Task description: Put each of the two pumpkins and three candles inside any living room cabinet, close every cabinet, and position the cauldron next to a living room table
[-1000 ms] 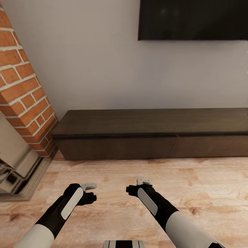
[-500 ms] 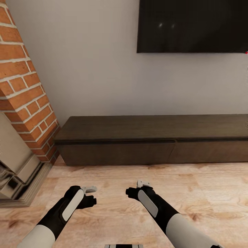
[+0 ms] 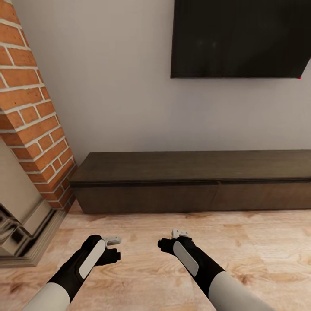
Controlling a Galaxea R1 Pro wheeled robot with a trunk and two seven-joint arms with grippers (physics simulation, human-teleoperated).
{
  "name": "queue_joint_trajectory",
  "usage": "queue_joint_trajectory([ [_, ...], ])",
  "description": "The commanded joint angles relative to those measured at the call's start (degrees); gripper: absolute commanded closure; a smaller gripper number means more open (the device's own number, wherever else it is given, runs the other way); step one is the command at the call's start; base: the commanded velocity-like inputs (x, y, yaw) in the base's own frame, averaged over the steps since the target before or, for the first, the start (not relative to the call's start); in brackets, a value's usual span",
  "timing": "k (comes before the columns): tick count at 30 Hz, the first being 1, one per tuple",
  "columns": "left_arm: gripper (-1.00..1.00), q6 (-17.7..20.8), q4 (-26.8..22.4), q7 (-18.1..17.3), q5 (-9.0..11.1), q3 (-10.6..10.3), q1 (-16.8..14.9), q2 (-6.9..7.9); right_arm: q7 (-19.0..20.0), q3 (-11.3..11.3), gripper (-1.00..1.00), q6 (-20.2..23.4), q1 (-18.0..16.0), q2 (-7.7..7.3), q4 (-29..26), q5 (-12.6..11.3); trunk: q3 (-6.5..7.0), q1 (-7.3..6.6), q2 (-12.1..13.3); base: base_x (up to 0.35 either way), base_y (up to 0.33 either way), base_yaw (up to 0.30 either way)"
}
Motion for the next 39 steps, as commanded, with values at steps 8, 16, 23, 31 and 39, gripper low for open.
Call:
queue_joint_trajectory([
  [8, -1.00, -0.1, 1.3, 0.6, 0.6, -0.1, 0.0, 0.08, -0.5, 0.3, -1.00, 0.2, 0.1, -0.08, 0.0, -0.5, 1.39, -1.77, 3.2, 0.000, 0.000, 0.000],
  [16, -1.00, -0.2, 1.4, 0.5, 0.6, -0.2, 0.0, 0.00, -0.6, 0.3, -1.00, -0.3, 1.0, -0.03, 0.0, -0.4, 2.80, -3.53, 6.4, -0.073, 0.000, 0.000],
  [23, -1.00, -0.3, 2.4, 0.5, 0.6, -0.3, 0.0, 0.04, -0.6, 0.2, -1.00, -0.3, 1.2, -0.05, 0.0, -0.5, 3.56, -5.07, 9.2, -0.098, 0.000, 0.000],
  [31, -1.00, -0.5, 4.1, 0.5, 0.5, -0.3, 0.0, 0.05, -0.5, 0.3, -1.00, -0.2, 1.6, -0.05, 0.1, -0.4, 4.49, -6.83, 12.4, -0.007, 0.000, 0.000],
  [39, -1.00, -1.0, 5.1, 0.4, 0.5, -0.4, 0.0, 0.06, -0.6, 0.3, -1.00, -0.3, 2.8, -0.10, 0.1, 0.2, 5.88, -8.58, 15.6, 0.000, 0.000, 0.000],
])
